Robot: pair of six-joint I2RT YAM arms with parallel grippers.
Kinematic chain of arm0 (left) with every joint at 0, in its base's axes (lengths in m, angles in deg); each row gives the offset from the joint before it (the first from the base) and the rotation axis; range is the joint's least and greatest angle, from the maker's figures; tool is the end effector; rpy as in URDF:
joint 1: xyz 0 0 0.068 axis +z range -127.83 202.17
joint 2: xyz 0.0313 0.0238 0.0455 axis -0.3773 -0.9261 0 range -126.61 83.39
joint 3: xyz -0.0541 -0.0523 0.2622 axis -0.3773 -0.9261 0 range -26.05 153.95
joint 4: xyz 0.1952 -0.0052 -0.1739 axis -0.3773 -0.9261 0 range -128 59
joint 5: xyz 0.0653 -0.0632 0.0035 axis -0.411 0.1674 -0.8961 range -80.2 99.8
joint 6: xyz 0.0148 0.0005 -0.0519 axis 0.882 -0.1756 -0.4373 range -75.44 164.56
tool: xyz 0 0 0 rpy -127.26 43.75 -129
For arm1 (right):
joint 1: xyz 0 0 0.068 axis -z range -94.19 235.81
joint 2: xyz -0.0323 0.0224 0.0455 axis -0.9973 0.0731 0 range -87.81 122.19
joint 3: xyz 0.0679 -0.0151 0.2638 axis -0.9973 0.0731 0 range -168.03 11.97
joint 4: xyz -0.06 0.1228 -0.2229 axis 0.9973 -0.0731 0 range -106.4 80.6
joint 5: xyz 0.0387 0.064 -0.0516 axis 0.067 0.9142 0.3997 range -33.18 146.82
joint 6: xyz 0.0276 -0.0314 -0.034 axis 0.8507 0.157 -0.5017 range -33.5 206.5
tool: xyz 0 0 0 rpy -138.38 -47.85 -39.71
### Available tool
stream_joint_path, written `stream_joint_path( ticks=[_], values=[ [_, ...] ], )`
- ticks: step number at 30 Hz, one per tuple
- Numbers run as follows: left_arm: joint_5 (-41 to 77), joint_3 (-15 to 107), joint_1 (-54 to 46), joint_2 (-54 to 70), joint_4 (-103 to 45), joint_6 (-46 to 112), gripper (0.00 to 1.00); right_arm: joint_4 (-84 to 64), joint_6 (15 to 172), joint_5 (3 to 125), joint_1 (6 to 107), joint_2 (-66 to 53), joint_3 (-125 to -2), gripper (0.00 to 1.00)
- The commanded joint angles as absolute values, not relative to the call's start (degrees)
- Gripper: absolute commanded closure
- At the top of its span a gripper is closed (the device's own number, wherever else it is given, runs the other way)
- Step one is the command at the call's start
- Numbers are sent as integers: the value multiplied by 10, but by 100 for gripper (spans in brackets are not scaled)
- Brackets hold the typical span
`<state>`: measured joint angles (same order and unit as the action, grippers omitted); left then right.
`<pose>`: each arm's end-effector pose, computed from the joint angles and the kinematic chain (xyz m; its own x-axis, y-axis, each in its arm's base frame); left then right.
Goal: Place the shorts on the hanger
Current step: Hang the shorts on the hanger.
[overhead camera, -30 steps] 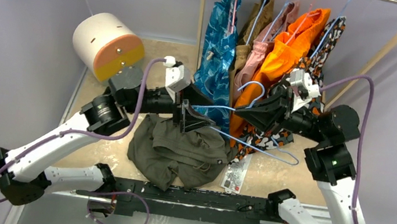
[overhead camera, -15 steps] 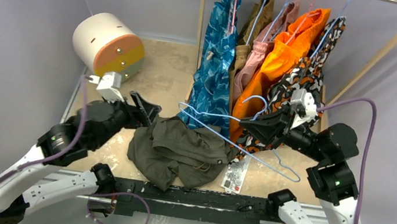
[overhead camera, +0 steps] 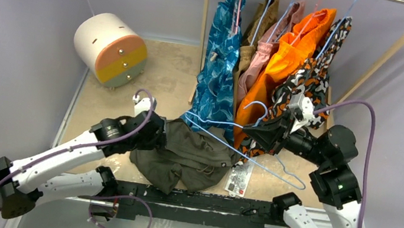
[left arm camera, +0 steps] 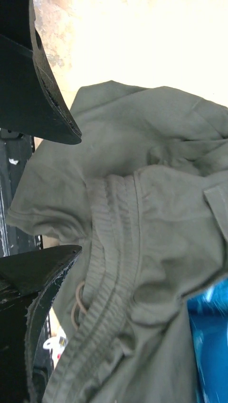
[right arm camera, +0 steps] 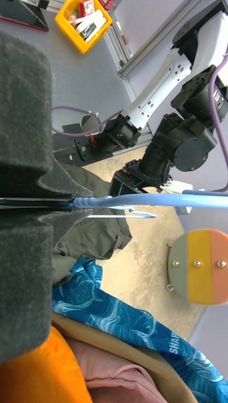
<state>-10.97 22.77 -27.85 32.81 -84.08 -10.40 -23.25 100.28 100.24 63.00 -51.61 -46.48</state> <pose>0.1131 -0.1153 0.2821 -0.7808 -0.2603 -0.5680 -0.0942 0.9477 -0.3049 0.0917 0.0650 0.4323 -0.0856 0.1516 -0.9847 -0.9144 0.3806 0.1381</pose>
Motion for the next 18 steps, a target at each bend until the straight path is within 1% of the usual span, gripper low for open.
stream_joint_path(
  ticks=[1, 4, 6, 9, 13, 18],
  values=[
    [-106, 194, -279, 297, -823, -120, 23, -211, 989, 995, 631, -521, -454, 100],
    [-116, 168, -279, 280, -807, -128, 24, -209, 988, 995, 630, -524, -451, 100],
    [-111, 169, -280, 270, -797, -124, 26, -212, 985, 996, 631, -524, -452, 100],
    [-104, 167, -281, 255, -788, -116, 26, -214, 981, 997, 631, -525, -446, 100],
    [-114, 166, -292, 220, -782, -120, 23, -206, 980, 998, 631, -529, -439, 100],
    [-138, 158, -300, 188, -764, -135, 22, -198, 981, 999, 631, -536, -423, 100]
  ],
)
